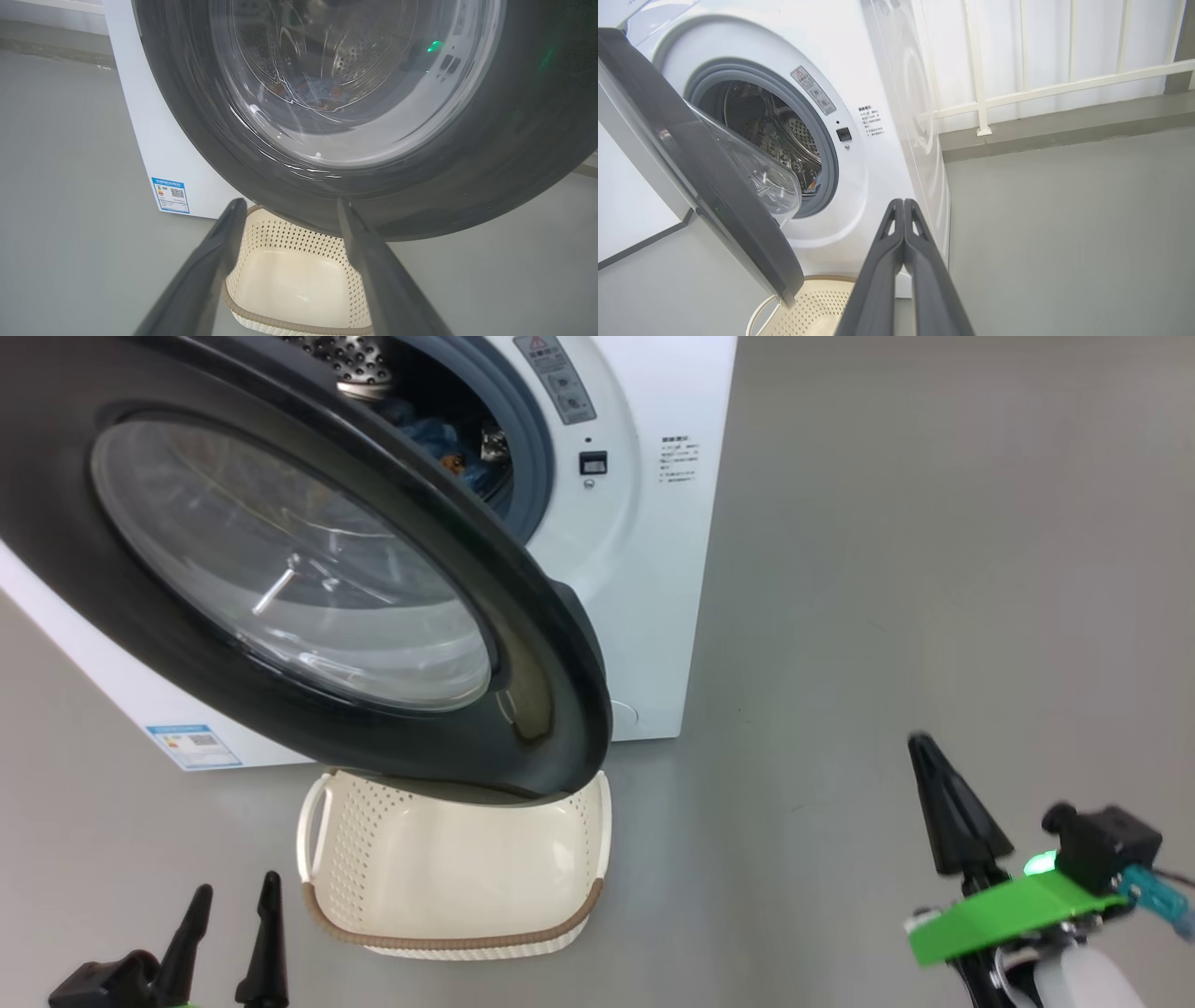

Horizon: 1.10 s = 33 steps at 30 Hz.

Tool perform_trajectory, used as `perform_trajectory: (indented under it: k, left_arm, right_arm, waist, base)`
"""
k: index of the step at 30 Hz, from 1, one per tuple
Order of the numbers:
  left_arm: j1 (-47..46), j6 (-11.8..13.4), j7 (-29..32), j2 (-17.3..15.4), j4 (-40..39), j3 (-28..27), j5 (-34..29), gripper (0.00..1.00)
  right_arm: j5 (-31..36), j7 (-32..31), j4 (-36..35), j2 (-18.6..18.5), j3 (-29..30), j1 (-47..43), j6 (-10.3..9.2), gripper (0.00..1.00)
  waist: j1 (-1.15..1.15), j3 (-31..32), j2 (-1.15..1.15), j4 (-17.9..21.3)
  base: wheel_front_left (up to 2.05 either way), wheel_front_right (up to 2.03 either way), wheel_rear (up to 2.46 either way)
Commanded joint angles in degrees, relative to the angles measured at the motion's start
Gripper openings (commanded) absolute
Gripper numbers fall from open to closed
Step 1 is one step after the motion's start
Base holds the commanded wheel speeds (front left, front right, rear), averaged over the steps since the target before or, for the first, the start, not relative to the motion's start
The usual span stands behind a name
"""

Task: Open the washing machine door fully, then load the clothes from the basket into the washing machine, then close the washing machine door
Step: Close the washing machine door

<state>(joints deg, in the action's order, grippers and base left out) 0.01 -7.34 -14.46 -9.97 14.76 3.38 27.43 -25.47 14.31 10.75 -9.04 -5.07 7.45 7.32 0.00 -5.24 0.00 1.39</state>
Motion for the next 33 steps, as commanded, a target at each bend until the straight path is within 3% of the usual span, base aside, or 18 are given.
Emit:
perform_trajectory:
  k: [1,10,17,25,33]
  left_arm:
    - [-0.8,-0.1,-0.5,-1.0,-1.5,-1.9,-0.1,1.0]
    - [-0.8,-0.1,-0.5,-0.6,-2.0,-2.3,-0.6,1.0]
    - [-0.4,-0.1,-0.5,0.2,-1.9,-1.9,-0.9,1.0]
    - [-0.7,-0.1,-0.5,1.3,-1.6,-0.5,-1.2,1.0]
    - [-1.8,-0.1,-0.5,2.5,-1.2,1.0,-0.8,1.0]
  right_arm:
    - [-0.6,0.7,-2.3,0.0,-1.9,2.9,0.17,0.0]
    - [-1.3,0.7,-9.0,2.0,-6.6,11.7,0.17,0.0]
    - [-2.3,0.7,-12.5,2.8,-16.9,15.3,0.17,0.0]
    - [-4.9,0.7,-5.9,2.0,-28.2,15.5,0.17,0.0]
    - [-6.3,0.7,0.8,1.6,-30.3,16.6,0.17,0.0]
  waist:
    - [0.0,0.3,0.0,-0.6]
    - [0.0,0.7,0.0,-2.7]
    - [0.0,1.2,0.0,-5.0]
    - [0.0,0.6,0.0,-8.0]
    - [0.0,-1.3,0.0,-10.6]
  base:
    - [0.0,0.0,0.0]
    - [0.0,0.0,0.0]
    - [0.0,0.0,0.0]
    - [0.0,0.0,0.0]
    - [0.0,0.0,0.0]
